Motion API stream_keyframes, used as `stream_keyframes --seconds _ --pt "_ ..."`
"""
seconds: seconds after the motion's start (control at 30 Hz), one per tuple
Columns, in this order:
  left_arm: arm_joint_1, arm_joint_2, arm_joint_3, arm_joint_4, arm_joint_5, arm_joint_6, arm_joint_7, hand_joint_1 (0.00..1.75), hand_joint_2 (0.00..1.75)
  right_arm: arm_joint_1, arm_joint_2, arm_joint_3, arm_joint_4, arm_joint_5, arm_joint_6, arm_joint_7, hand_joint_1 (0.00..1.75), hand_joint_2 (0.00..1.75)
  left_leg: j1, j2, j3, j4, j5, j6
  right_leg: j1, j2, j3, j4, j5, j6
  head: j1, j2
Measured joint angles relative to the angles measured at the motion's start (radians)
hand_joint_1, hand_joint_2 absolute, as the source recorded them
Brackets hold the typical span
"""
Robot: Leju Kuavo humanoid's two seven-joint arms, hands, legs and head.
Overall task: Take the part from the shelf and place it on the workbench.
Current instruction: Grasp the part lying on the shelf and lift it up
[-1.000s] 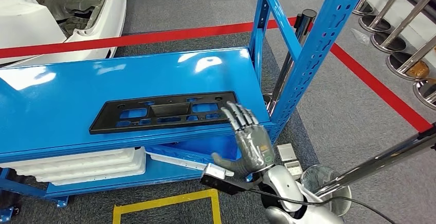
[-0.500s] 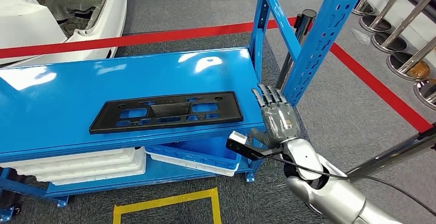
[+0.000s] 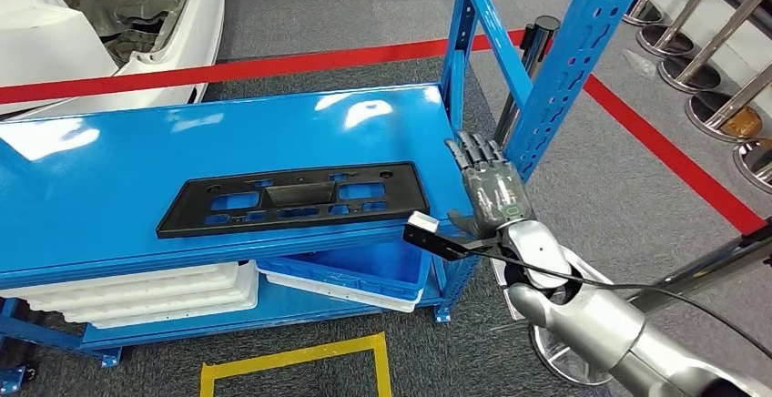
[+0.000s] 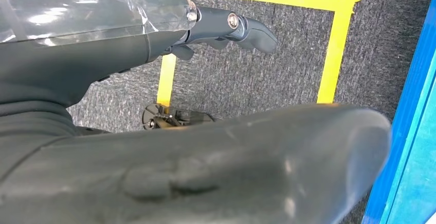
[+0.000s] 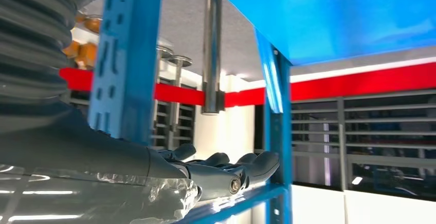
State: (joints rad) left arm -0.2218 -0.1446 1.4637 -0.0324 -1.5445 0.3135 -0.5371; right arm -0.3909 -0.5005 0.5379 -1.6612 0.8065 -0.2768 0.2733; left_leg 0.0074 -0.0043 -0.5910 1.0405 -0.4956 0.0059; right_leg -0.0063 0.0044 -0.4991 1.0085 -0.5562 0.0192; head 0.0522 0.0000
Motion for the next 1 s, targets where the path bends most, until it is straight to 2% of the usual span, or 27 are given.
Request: stream_keyframes --seconds 0.4,1.0 --pt "-0.004 0.000 0.000 0.000 -0.024 0.000 0.007 0.00 0.00 -0.080 0.000 0.083 0.058 -0.058 -0.006 -0.057 0.00 1.75 0.000 0.000 0.000 0.000 0.000 0.000 0.000 0.000 0.000 0.000 0.000 0.000 0.000 0.000" --pt "-0.006 0.000 0.000 0.000 -0.025 0.000 0.010 0.00 0.00 -0.116 0.003 0.147 0.109 -0.099 -0.010 -0.096 0.00 1.75 0.000 0.000 0.000 0.000 0.000 0.000 0.000 0.000 0.000 0.000 0.000 0.000 0.000 0.000"
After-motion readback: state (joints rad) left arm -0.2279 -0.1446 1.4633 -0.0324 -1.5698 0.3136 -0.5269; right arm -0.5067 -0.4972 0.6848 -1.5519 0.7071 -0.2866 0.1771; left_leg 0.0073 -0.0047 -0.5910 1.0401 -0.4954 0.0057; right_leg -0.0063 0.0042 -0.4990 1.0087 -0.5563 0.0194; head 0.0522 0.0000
